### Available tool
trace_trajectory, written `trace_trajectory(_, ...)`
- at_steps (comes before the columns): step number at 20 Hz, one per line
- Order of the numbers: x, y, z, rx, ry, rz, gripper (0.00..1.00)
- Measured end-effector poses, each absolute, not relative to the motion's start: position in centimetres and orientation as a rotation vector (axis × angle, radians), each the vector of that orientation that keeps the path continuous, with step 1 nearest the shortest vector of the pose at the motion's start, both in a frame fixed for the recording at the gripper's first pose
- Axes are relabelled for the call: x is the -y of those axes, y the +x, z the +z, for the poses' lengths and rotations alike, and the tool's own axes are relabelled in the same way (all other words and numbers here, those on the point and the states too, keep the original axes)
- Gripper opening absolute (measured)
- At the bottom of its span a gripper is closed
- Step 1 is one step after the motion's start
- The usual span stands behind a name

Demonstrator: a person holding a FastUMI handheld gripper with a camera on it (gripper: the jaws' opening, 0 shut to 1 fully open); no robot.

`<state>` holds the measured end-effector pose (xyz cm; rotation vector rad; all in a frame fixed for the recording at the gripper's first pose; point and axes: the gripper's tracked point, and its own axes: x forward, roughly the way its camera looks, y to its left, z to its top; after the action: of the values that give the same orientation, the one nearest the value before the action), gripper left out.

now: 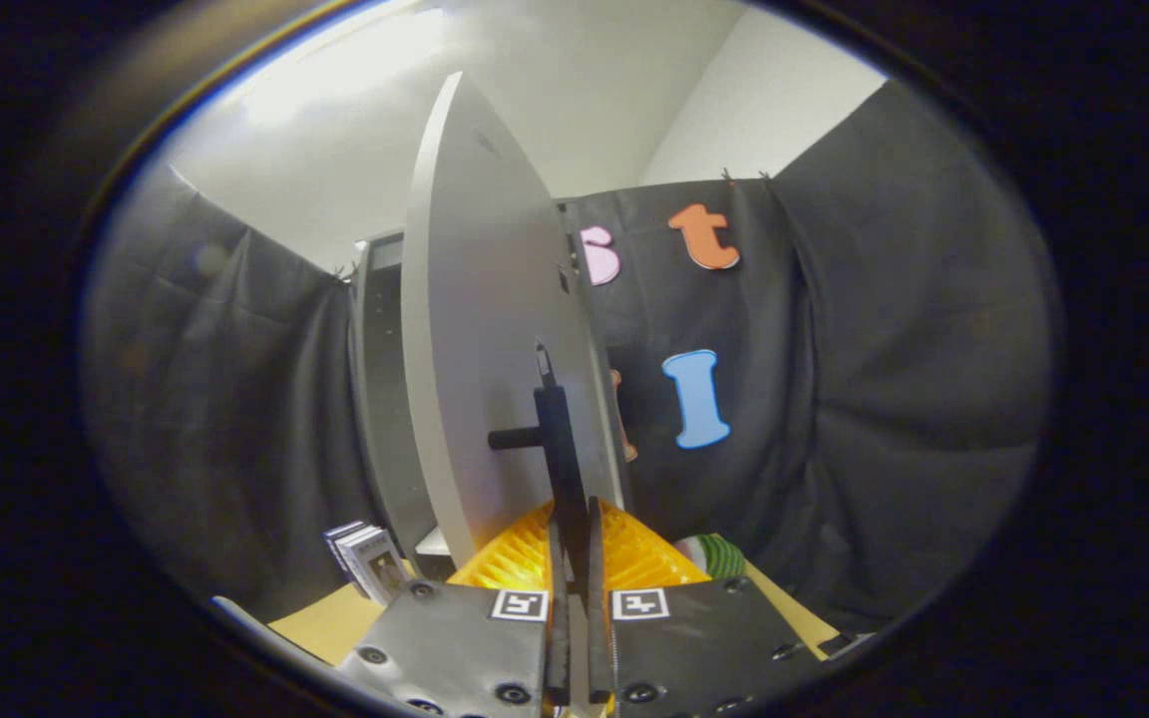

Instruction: Open the shoe cabinet door, grab the shoes and put them into the shoe cabinet, then close the shoe cabinet door.

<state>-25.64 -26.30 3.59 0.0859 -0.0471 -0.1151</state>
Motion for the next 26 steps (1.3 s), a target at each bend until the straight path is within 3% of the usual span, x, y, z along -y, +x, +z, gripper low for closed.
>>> trace_trajectory(13,34.3,-32.1,4.8,0.098,0.070,-0.319,0.02)
trace_trajectory(26,26.4,-32.8,4.9,0.098,0.037,-0.182,0.02)
